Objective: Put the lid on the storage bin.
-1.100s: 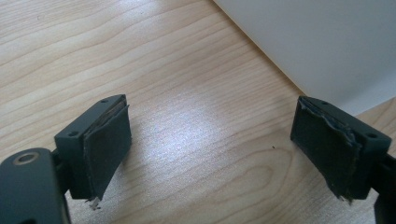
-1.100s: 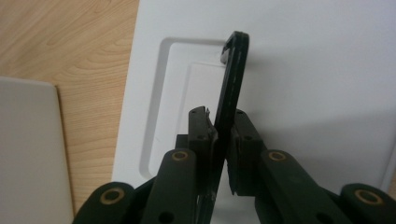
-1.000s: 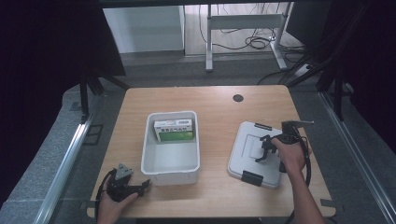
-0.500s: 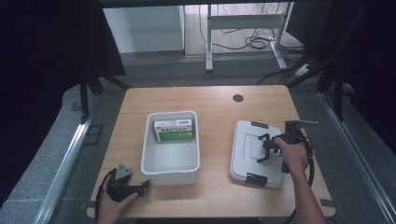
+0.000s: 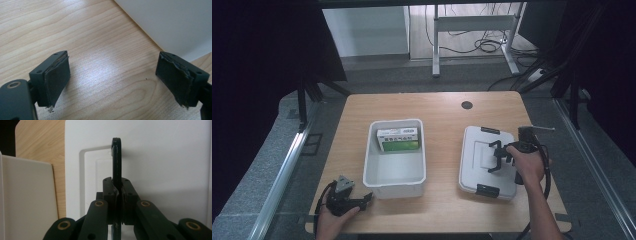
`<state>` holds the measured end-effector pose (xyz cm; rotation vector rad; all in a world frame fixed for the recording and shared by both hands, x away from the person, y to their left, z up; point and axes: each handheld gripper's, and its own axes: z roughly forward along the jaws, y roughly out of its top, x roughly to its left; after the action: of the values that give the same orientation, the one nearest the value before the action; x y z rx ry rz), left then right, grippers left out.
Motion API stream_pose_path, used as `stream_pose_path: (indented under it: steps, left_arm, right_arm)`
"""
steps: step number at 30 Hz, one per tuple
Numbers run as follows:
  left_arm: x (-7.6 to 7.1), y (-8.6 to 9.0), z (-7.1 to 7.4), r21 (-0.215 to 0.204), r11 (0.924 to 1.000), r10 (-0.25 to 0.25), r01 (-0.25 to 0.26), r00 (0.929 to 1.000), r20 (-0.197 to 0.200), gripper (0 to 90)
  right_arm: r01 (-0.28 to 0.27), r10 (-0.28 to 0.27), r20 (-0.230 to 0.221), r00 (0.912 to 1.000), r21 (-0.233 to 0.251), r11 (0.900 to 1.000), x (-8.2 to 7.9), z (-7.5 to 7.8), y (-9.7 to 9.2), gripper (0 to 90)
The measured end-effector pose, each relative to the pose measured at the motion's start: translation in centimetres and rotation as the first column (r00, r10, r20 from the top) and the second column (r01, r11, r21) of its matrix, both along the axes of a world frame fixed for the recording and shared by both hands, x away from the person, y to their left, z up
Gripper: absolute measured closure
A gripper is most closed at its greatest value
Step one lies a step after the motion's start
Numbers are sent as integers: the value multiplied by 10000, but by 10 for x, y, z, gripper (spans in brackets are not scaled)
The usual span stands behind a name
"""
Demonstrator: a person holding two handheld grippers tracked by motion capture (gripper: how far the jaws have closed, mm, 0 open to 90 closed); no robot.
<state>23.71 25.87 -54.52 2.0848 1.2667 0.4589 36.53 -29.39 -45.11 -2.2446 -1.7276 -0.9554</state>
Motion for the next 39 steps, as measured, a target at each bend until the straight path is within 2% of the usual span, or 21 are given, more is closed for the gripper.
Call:
stream_pose_path:
  steps: [7,13,18,24,34,39]
  left_arm:
    - [0,0,0,-4,10000,1,-1,10000,-1,122]
    - [0,0,0,-9,10000,3,-3,10000,-3,122]
    - [0,0,0,-17,10000,8,-8,10000,-3,122]
    - [0,0,0,-10,10000,6,-6,10000,-1,122]
    - [0,0,0,23,10000,-18,18,10000,6,122]
    - [0,0,0,26,10000,-27,27,10000,5,123]
  right_arm:
    - [-101,102,65,9999,-88,9999,-3,8,4,848]
    - [-223,227,154,9996,-283,9994,-3,22,10,847]
    - [-417,436,232,9988,-776,9961,-3,45,19,848]
    - [-639,675,437,9968,-793,9948,-3,67,27,848]
    - [-1331,1438,652,9875,-1465,9802,-2,95,50,848]
    - [-1561,1695,764,9826,-1557,9754,-3,110,61,847]
